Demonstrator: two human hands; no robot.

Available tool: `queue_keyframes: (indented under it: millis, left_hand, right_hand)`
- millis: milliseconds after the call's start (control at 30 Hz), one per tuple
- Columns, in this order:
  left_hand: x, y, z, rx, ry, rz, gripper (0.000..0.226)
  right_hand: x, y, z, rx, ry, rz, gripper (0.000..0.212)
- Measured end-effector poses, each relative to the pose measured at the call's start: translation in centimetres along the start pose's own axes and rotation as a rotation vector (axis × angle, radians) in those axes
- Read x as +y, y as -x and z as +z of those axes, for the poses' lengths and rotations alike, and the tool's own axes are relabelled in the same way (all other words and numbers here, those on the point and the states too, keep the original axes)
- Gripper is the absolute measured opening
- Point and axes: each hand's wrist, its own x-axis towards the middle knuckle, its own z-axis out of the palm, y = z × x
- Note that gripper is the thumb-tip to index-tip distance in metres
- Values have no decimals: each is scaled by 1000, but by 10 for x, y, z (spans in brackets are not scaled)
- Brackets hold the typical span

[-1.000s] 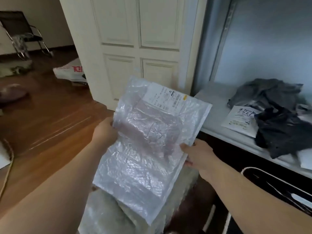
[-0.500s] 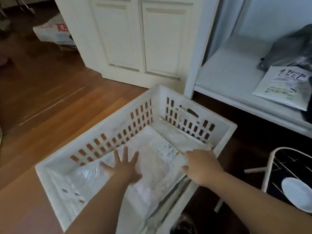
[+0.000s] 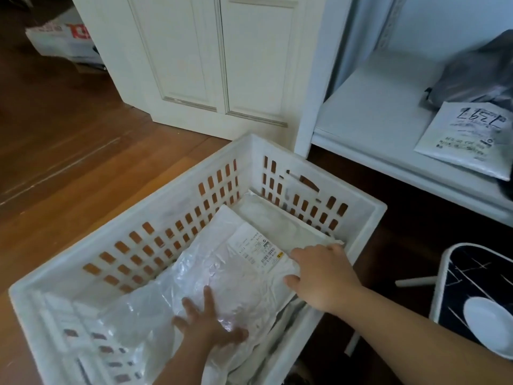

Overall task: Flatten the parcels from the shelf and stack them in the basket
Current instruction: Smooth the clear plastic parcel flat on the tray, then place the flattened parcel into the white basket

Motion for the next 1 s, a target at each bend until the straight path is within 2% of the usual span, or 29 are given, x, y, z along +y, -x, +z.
queue_keyframes:
  millis: [100,167,267,367,433,500,567,700,800,867,933,1000]
  left_hand:
    - [13,16,-23,0,41,25,144]
    - [37,29,-47,76,50,85,139]
    - [91,58,-87,256,78,251,122]
    - [158,115,-120,418,73,476,93]
    - [196,161,-131,485,25,618,77]
    - [229,205,-137,517,-3,737,73]
    - [258,244,-133,488,62,830,73]
    - [315,308,-100,266,241,967,82]
    - [340,322,-76,159,315,953,89]
    - [362,326,-51,109,409,914,84]
    - [387,334,-31,139,458,866,73]
    - [405,335,-16,207,459,774,72]
  right_hand:
    - [9,4,-6,19,-120,-15,56]
    - [20,11,-14,69,-141,13,56]
    - [41,30,-30,147,-197,90,52]
    - [74,60,-55,219,-179,180,51]
    - [99,81,-70,253,-144,247,53]
    - [125,103,-86,291,-154,297,59]
    - [153,131,-99,346,-191,346,58]
    - [220,199,-105,412,-205,488,50]
    - [256,230,-94,379,-232,585,50]
    - [279,251,-81,384,-283,640,49]
    - [300,263,-70,460,-366,674,46]
    - [312,268,-59,494,-417,687,42]
